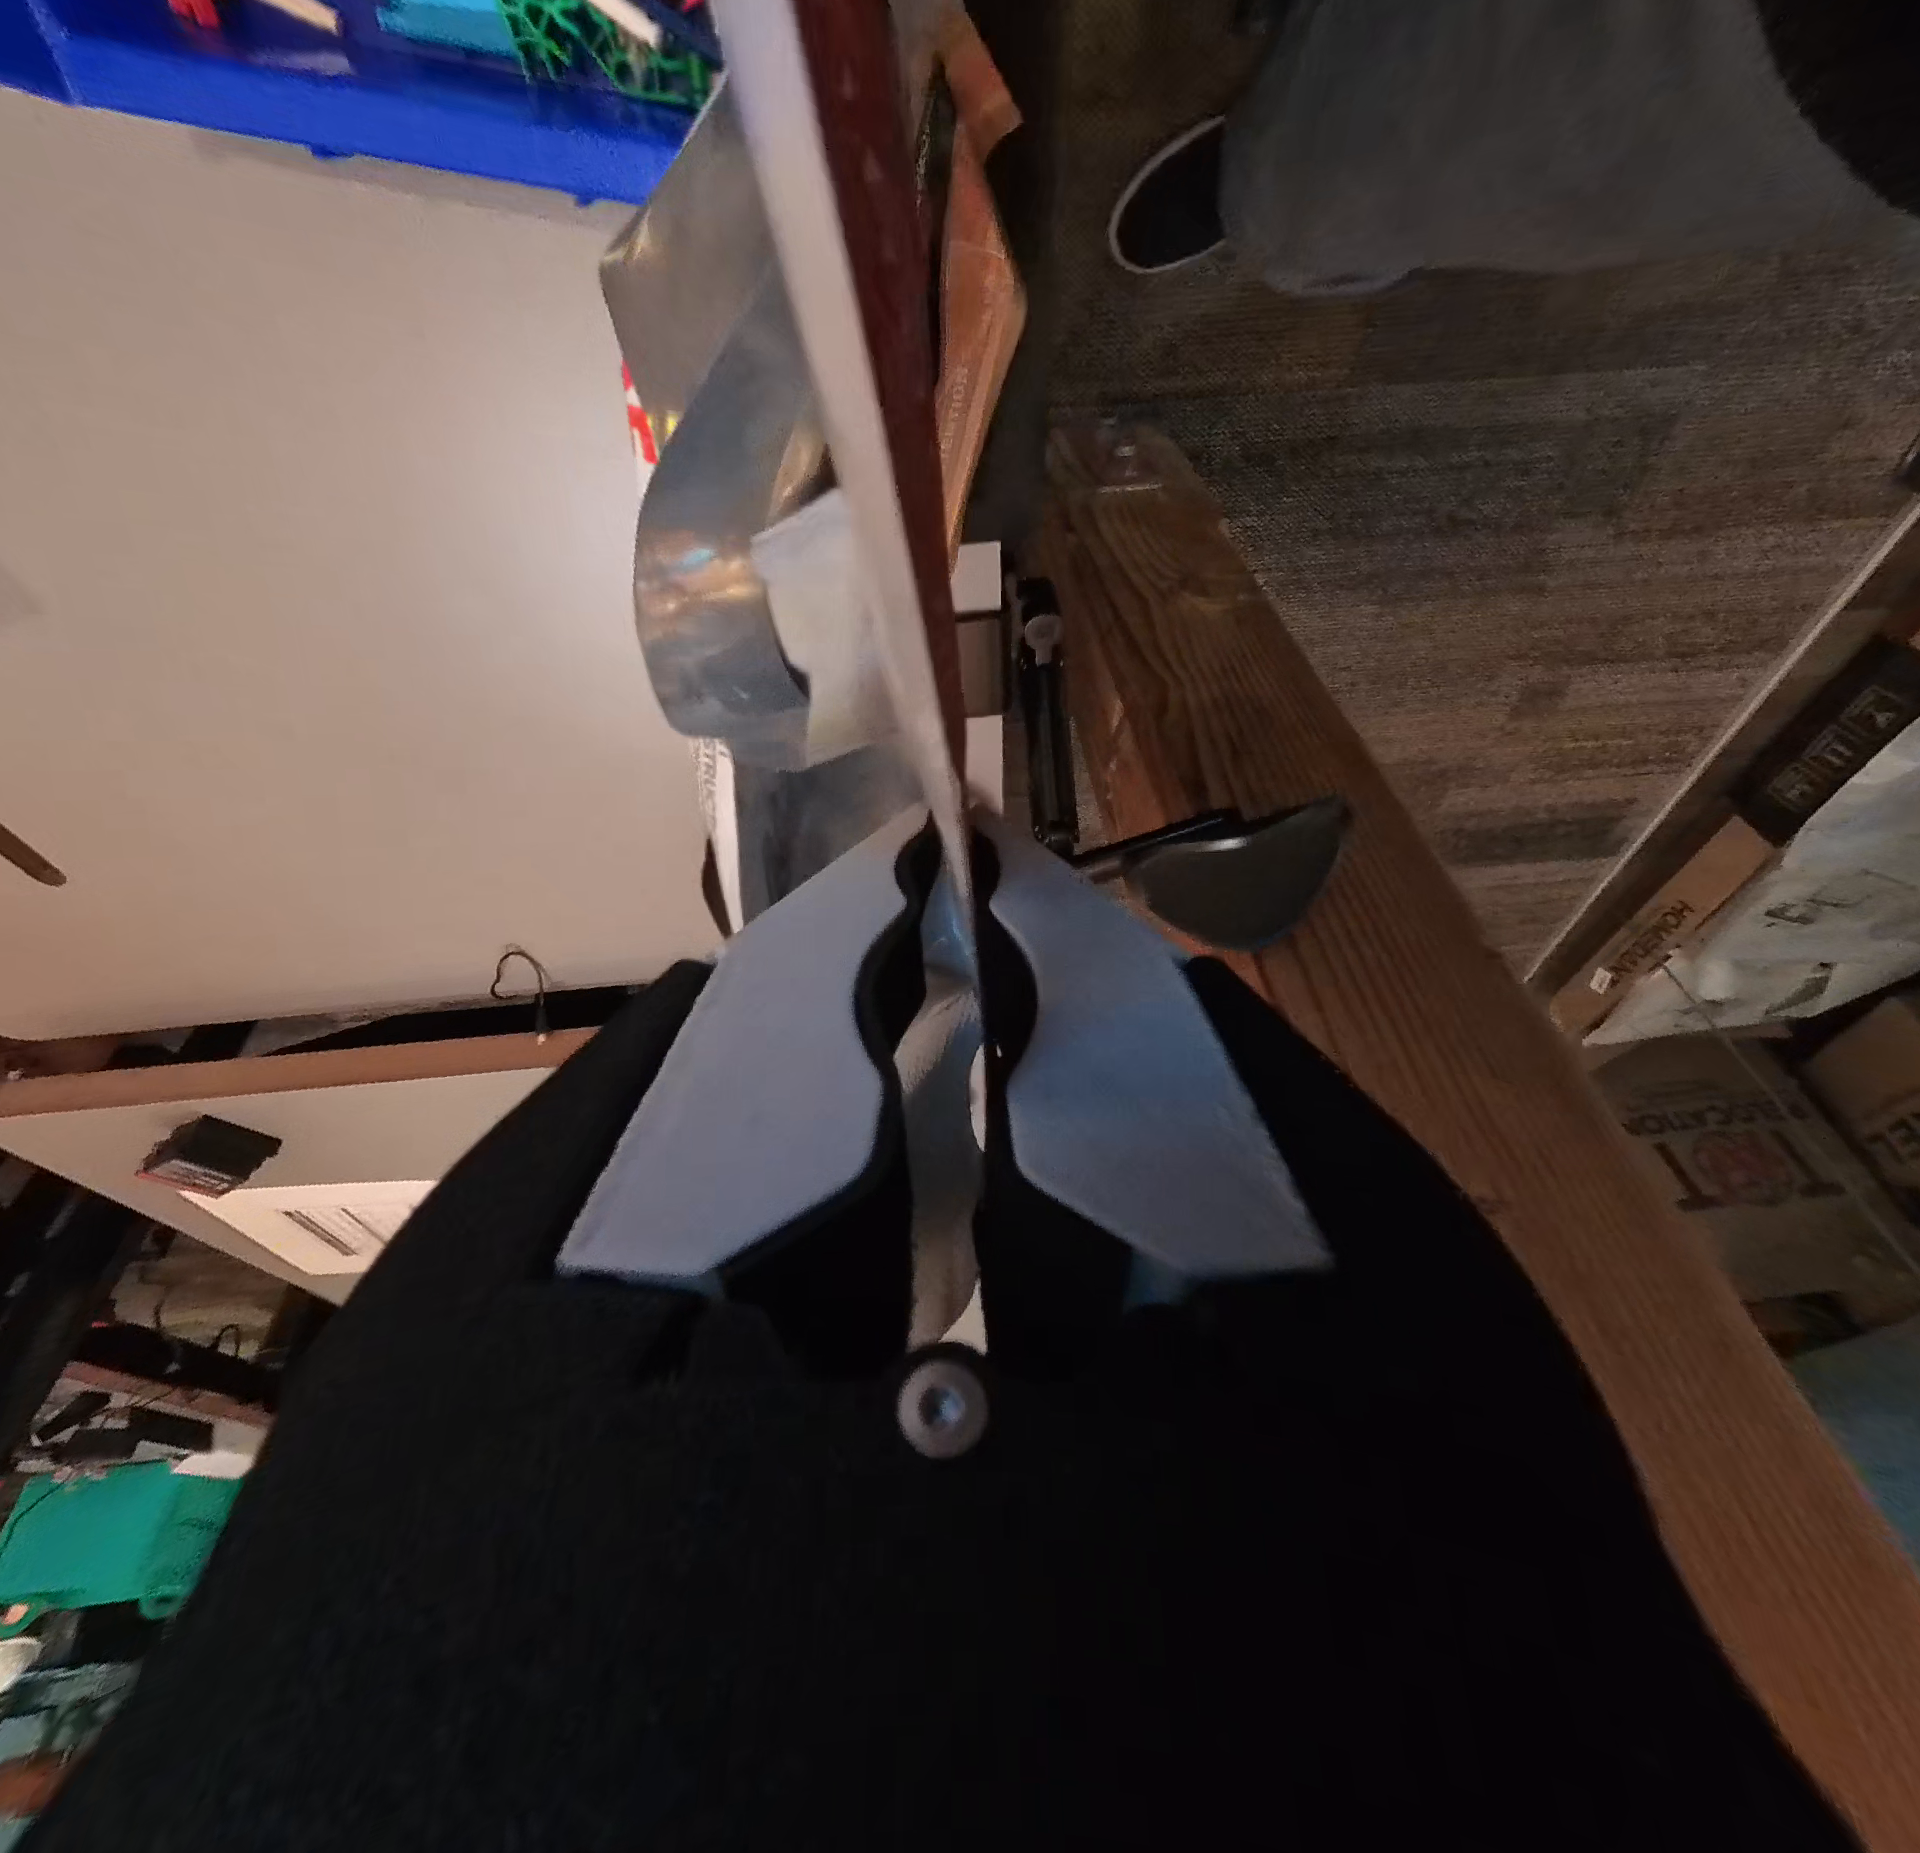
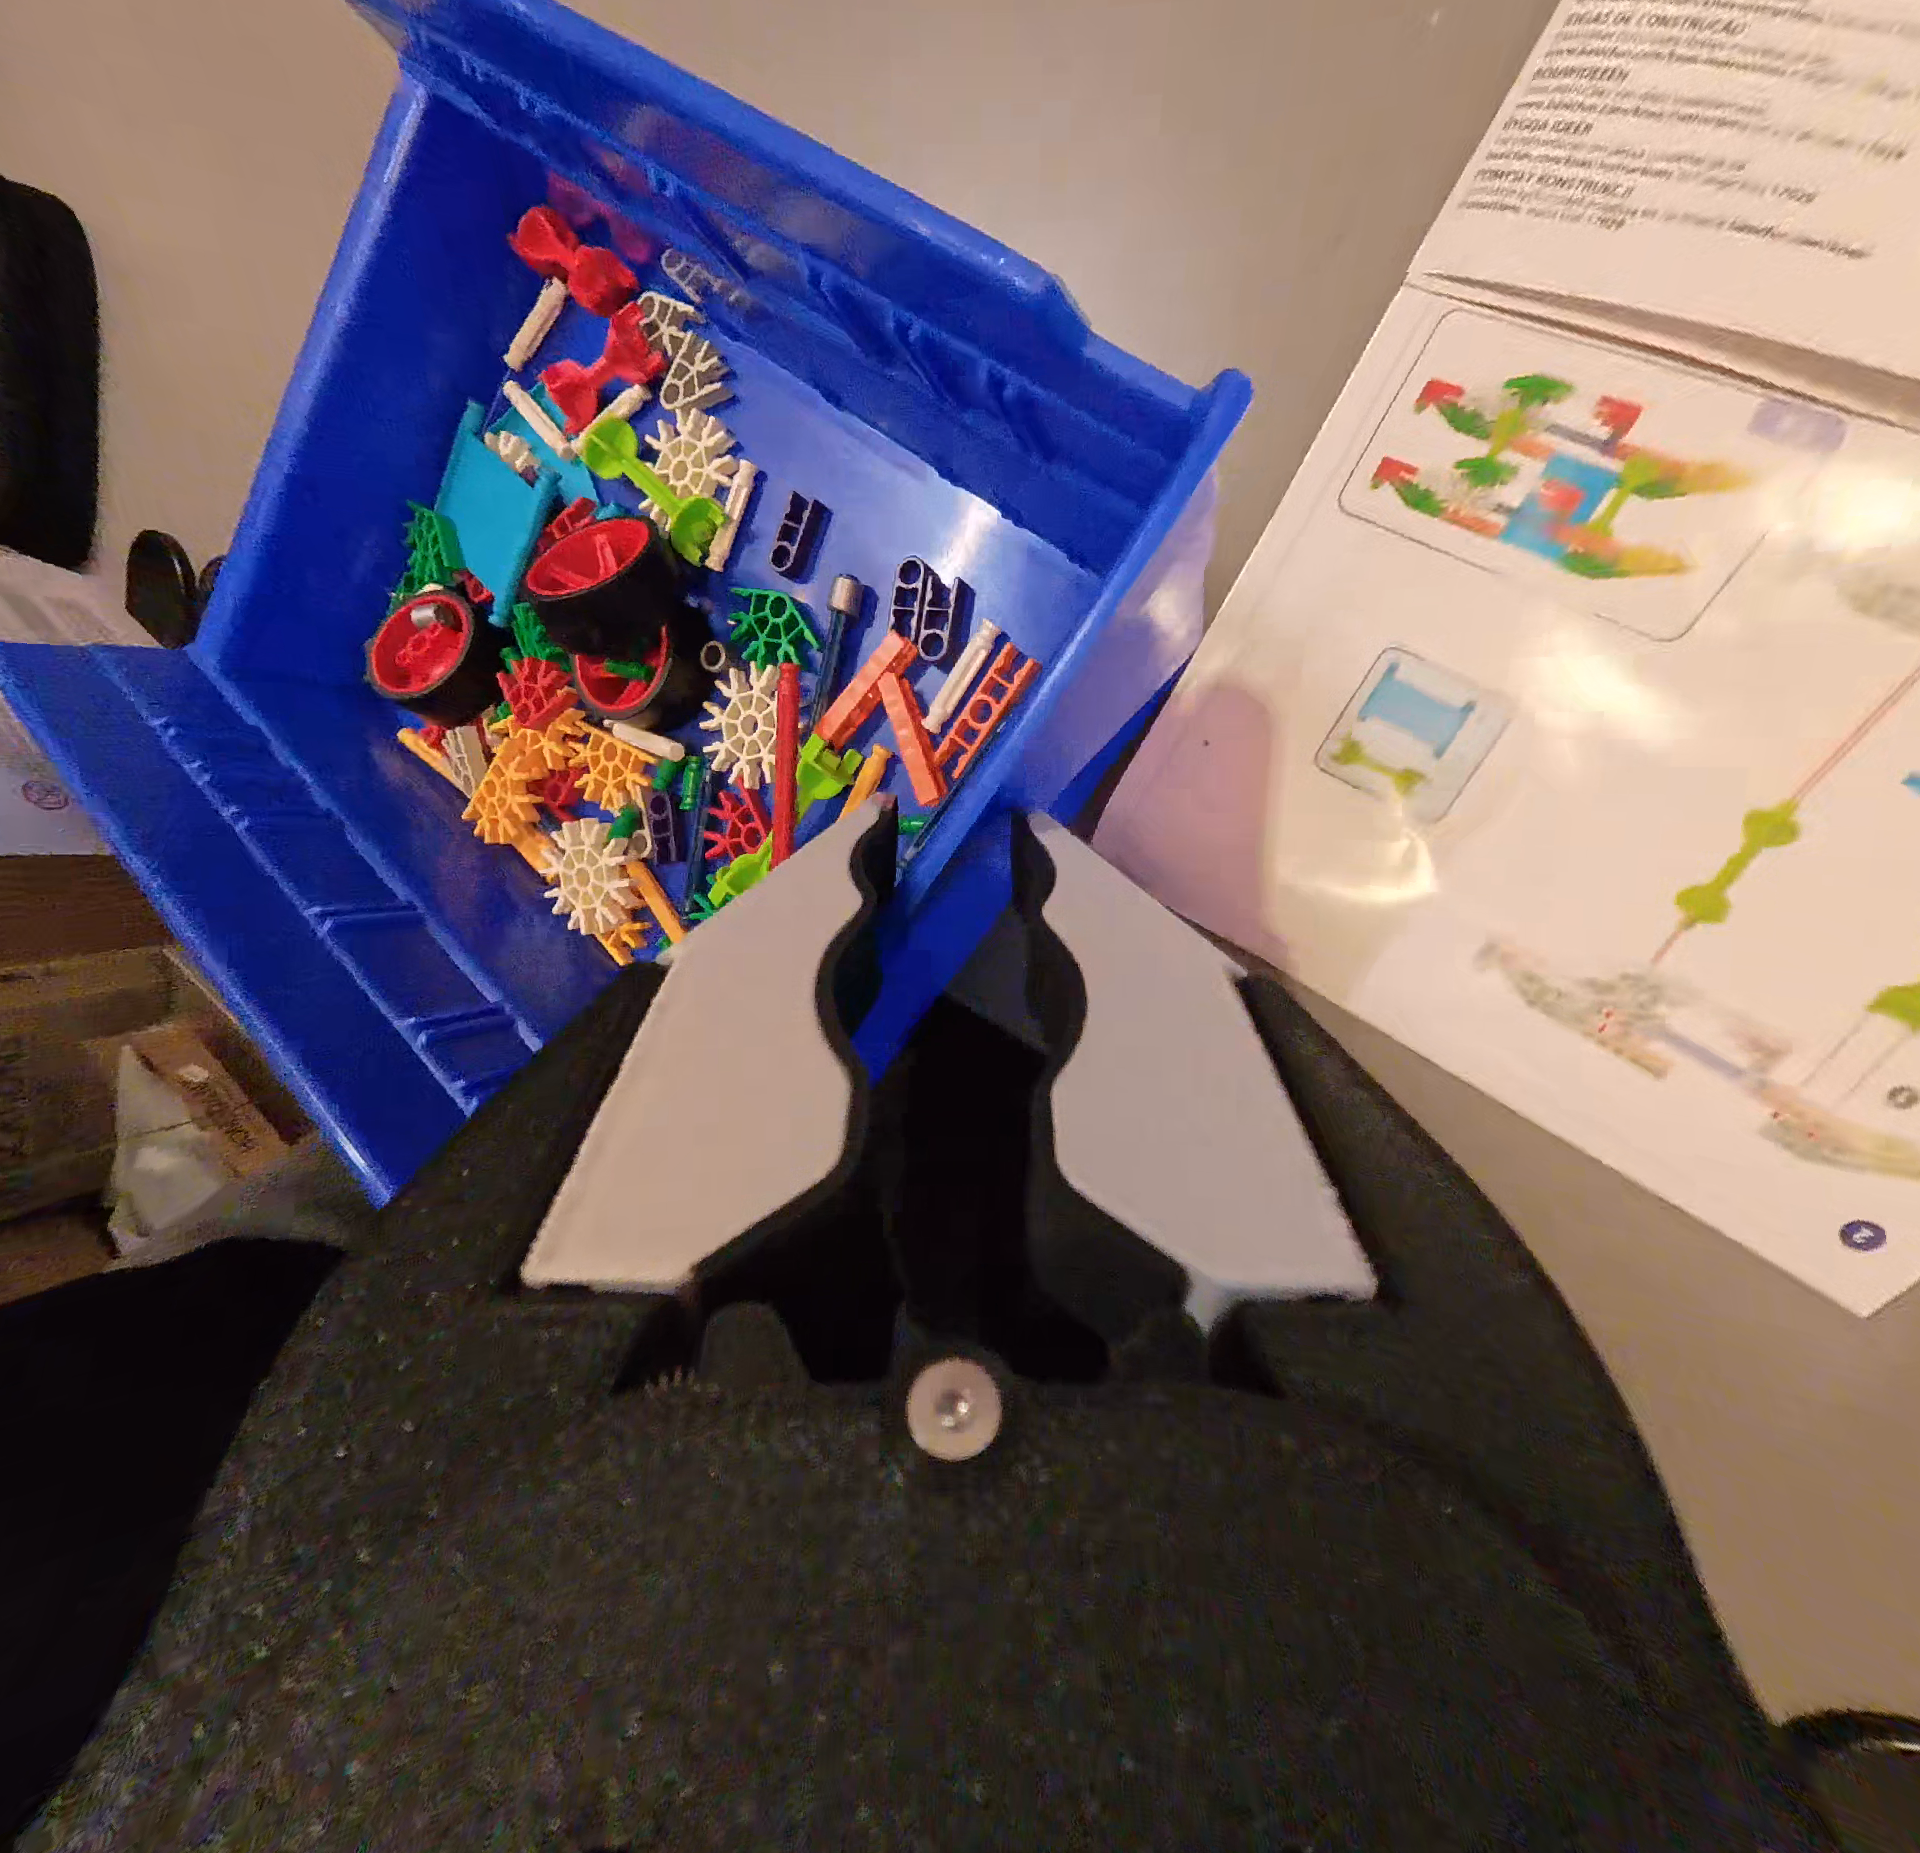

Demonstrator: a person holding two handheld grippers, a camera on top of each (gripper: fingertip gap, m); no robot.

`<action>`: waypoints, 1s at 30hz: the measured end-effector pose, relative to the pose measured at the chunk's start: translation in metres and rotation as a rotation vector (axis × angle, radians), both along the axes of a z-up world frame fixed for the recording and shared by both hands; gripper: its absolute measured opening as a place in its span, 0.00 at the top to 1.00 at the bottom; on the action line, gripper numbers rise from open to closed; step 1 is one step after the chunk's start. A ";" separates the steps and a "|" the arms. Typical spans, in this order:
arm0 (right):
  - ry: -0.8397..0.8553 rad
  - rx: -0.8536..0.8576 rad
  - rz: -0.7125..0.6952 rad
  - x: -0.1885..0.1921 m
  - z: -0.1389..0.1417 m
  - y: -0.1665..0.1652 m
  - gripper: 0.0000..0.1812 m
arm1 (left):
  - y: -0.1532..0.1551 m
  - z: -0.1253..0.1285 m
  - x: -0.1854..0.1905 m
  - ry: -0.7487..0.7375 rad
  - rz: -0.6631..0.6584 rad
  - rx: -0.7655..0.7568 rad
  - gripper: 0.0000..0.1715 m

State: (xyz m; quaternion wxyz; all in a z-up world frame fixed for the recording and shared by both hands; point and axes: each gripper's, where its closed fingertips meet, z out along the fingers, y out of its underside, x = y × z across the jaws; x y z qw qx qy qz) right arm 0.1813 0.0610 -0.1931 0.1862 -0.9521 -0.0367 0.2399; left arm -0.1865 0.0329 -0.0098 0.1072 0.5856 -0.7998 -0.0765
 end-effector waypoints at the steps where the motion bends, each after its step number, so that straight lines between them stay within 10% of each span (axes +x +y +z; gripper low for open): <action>1: 0.014 -0.024 0.011 0.001 -0.002 0.001 0.88 | -0.001 0.001 0.001 0.004 0.009 -0.004 1.00; 11: 0.057 -0.233 0.006 -0.034 -0.022 -0.033 0.66 | 0.018 0.003 0.005 0.039 -0.065 -0.067 1.00; 21: -0.279 -0.257 -0.029 -0.007 -0.055 -0.023 0.99 | 0.078 -0.013 0.005 -0.009 -0.336 -0.176 1.00; 30: -0.353 -0.216 -0.120 0.010 -0.040 -0.025 1.00 | 0.107 -0.041 0.001 -0.083 -0.578 -0.238 1.00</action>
